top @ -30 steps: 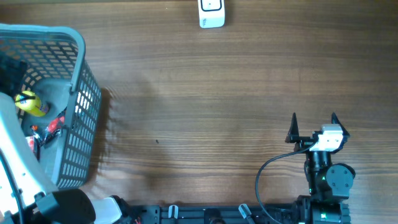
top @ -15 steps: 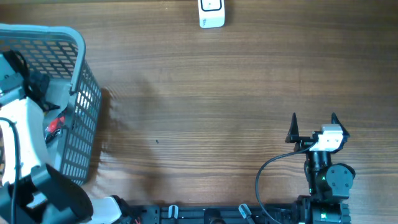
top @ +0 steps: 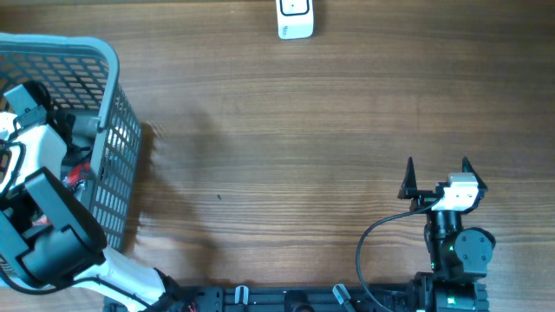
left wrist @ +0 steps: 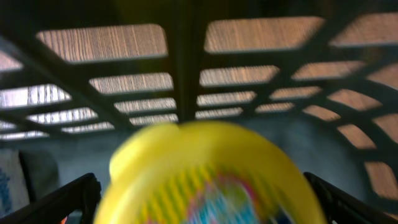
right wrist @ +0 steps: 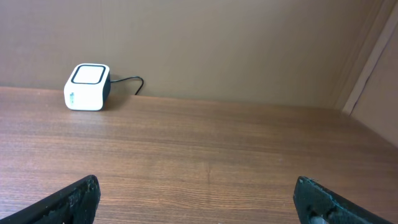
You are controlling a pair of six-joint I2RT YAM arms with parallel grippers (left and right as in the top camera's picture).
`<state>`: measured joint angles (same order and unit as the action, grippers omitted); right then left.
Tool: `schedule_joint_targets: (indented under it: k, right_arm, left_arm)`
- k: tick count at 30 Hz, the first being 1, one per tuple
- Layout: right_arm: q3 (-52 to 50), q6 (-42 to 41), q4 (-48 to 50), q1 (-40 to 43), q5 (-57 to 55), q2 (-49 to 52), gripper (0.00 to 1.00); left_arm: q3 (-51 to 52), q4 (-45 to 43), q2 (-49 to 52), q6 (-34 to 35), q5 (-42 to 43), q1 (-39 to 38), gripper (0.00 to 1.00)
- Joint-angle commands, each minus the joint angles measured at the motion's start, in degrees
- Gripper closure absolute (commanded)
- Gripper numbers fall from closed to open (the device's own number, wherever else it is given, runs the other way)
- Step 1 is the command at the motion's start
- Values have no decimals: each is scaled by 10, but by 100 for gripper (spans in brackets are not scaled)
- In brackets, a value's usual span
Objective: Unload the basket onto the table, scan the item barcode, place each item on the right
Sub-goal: 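Reach the left gripper into the basket and grasp the yellow-capped bottle, then lift the bottle out and carry it toward the white scanner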
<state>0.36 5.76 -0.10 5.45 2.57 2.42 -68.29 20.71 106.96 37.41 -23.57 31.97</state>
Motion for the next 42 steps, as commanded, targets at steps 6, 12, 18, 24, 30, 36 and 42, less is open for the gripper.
schedule_joint_targets:
  k: [6, 12, 18, 24, 30, 36, 42]
  right_arm:
    - [-1, -9, 1, 1, 7, 1, 0]
    - [-1, -9, 1, 1, 7, 1, 1]
    - [-1, -9, 1, 1, 7, 1, 0]
    - [-1, -9, 1, 1, 7, 1, 0]
    - [-1, -9, 1, 1, 7, 1, 0]
    - [-1, -9, 1, 1, 7, 1, 0]
    - [-1, -9, 1, 1, 7, 1, 0]
  left_arm:
    - [4, -12, 19, 5, -16, 36, 17]
    - [4, -3, 19, 5, -16, 38, 33]
    - [4, 6, 18, 5, -16, 38, 40]
    - [4, 15, 0, 5, -9, 38, 52]
    - [4, 16, -61, 6, 20, 38, 52]
    - [4, 16, -155, 6, 78, 30, 52]
    - [4, 10, -281, 6, 144, 11, 51]
